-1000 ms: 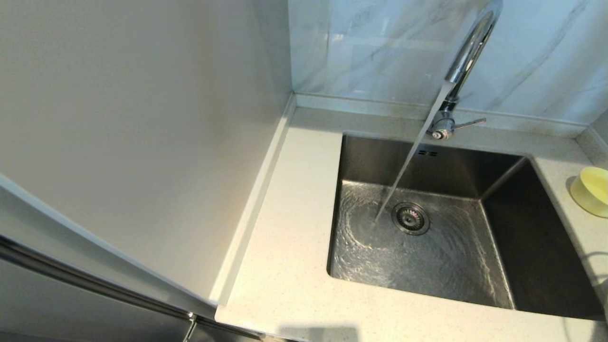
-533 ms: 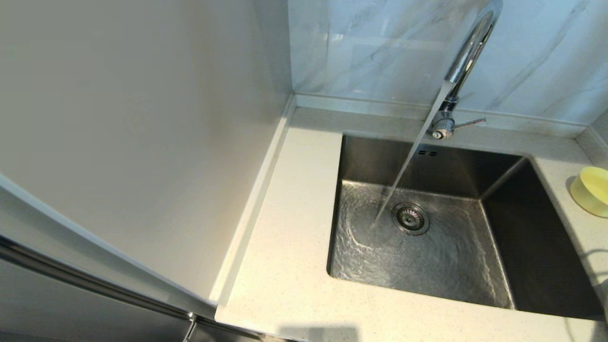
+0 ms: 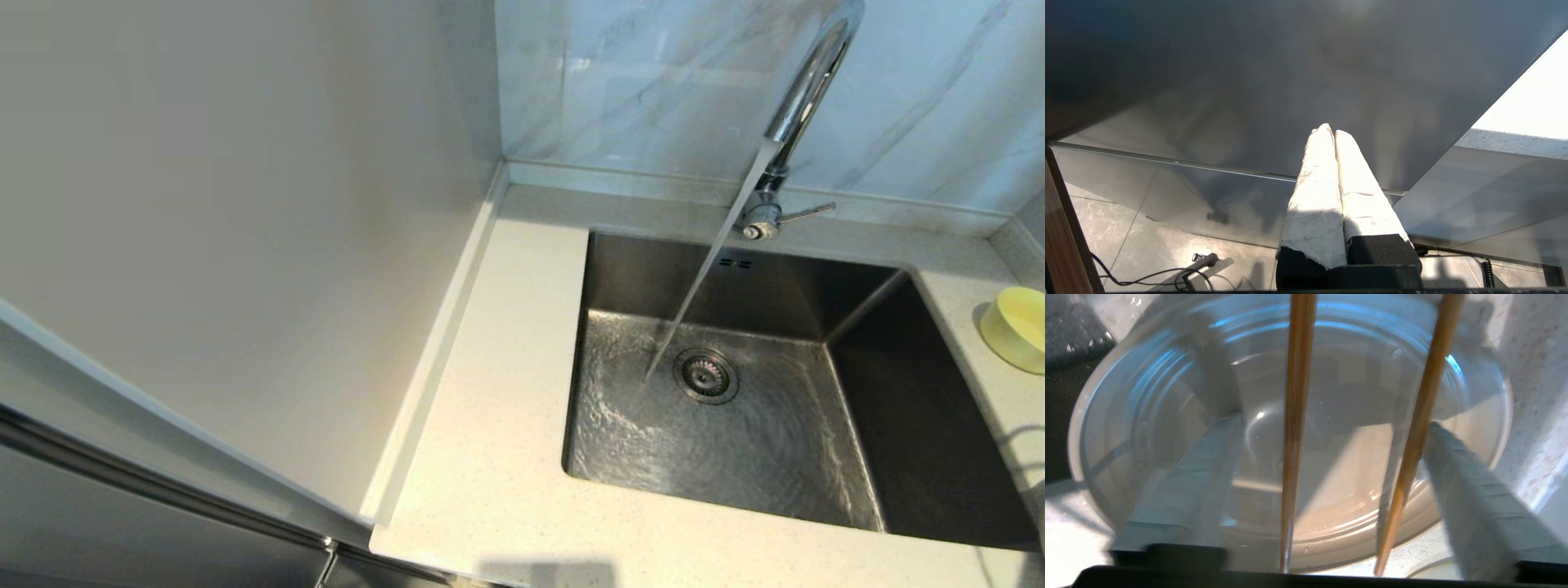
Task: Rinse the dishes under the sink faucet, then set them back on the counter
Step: Pick up the chopsticks
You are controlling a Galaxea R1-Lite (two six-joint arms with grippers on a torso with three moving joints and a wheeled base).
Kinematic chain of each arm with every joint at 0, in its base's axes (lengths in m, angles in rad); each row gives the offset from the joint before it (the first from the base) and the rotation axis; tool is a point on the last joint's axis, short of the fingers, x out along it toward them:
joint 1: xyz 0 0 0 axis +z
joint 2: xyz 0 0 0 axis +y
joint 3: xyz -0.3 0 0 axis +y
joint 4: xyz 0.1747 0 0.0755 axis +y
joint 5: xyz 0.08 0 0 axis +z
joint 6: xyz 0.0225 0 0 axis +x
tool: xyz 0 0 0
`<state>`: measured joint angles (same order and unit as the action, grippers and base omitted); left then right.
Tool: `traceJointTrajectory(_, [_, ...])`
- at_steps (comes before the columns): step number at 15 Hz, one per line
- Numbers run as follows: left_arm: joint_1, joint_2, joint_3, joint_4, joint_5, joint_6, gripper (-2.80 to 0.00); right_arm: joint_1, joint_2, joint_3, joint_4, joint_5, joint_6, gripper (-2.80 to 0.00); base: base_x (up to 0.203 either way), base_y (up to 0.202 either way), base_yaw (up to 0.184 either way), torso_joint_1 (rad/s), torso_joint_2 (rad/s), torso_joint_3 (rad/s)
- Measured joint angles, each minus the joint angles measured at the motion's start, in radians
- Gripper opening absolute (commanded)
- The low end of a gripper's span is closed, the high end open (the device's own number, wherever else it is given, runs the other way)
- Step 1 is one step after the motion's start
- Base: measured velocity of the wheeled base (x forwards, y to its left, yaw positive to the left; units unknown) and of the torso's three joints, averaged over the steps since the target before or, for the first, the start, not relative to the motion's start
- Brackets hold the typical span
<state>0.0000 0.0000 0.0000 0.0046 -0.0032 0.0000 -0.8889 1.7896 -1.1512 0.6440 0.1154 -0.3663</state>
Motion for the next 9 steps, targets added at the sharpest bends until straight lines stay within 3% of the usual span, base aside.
traceJointTrajectory(9, [0.000,0.000,0.000,0.000,0.000,0.000,-2.80,-0.006,0.009,-0.005,0.001,0.001,0.001,-2.80,0.000,0.000,0.000,0.000,0.00,0.000])
